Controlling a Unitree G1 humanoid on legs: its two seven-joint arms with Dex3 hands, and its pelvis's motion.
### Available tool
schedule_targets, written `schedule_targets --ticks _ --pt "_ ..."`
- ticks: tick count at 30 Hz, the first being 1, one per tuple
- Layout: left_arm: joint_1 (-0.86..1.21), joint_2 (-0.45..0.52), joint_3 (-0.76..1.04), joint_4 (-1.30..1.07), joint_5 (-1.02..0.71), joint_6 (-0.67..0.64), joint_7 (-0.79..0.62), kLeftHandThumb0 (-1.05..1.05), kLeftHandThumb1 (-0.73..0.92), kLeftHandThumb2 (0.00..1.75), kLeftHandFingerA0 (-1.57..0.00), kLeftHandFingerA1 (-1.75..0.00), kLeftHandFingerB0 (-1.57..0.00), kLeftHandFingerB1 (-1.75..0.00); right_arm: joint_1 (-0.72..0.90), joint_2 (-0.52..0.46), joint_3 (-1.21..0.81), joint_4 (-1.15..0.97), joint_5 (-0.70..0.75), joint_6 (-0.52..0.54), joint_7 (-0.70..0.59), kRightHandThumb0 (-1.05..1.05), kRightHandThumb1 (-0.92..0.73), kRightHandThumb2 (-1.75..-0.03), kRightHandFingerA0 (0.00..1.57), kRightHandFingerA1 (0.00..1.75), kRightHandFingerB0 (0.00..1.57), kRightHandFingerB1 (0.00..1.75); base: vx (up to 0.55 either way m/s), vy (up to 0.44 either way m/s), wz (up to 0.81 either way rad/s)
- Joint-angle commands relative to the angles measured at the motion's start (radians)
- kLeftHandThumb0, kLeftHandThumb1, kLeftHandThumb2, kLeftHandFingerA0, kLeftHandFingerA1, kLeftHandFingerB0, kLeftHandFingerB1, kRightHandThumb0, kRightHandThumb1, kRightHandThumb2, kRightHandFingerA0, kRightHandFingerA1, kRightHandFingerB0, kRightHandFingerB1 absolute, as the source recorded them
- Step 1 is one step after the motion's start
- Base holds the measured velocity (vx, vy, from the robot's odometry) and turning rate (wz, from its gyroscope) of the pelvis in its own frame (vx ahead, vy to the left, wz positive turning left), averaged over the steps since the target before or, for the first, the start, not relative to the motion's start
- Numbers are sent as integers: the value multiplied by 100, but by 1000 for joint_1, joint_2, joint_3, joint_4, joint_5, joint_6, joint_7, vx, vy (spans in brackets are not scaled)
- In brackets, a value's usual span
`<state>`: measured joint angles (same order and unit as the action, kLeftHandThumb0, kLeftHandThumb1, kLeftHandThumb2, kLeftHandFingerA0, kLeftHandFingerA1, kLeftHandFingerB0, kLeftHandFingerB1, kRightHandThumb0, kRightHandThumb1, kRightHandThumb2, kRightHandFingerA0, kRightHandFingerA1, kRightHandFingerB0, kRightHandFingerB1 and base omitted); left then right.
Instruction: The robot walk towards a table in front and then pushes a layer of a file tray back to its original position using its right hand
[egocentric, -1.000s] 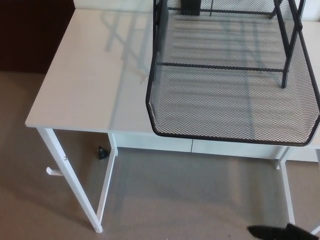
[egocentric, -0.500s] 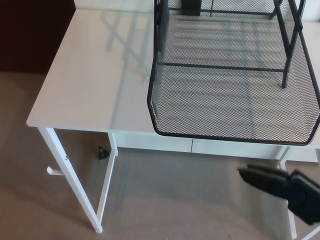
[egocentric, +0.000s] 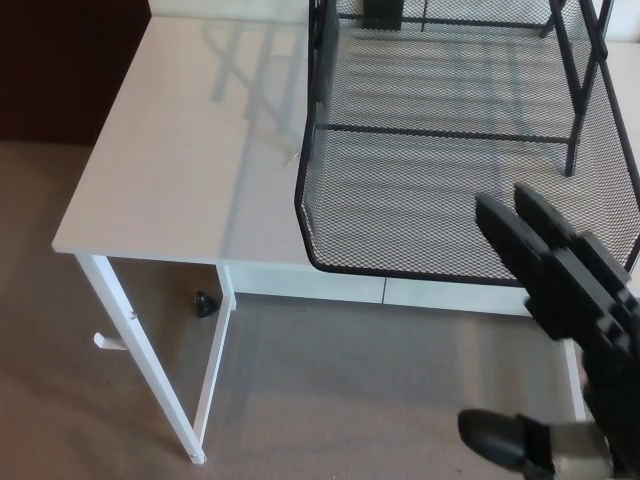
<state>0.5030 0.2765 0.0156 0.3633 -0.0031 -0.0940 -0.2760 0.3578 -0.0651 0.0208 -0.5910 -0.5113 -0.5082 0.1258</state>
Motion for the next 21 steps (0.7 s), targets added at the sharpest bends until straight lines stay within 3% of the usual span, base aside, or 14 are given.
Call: schedule_targets --ticks 1,14,21 --pt "-1 22 7 -17 17 -2 6 -13 64 58 -52 -46 -35 -38 -232 -11 66 188 -547 225 -112 -94 -71 -99 0 2 0 0 0 0 0" --pt "-4 29 3 -38 26 7 8 -15 63 58 -53 -45 -35 -38 -411 -21 165 379 -695 362 -208 -92 -59 -91 0 0 0 0 0 0 0" --pt "6 28 4 -55 20 6 2 -14 63 58 -53 -46 -36 -38 -496 -31 197 487 -693 405 -253 -70 -42 -76 0 0 0 0 0 0 0"
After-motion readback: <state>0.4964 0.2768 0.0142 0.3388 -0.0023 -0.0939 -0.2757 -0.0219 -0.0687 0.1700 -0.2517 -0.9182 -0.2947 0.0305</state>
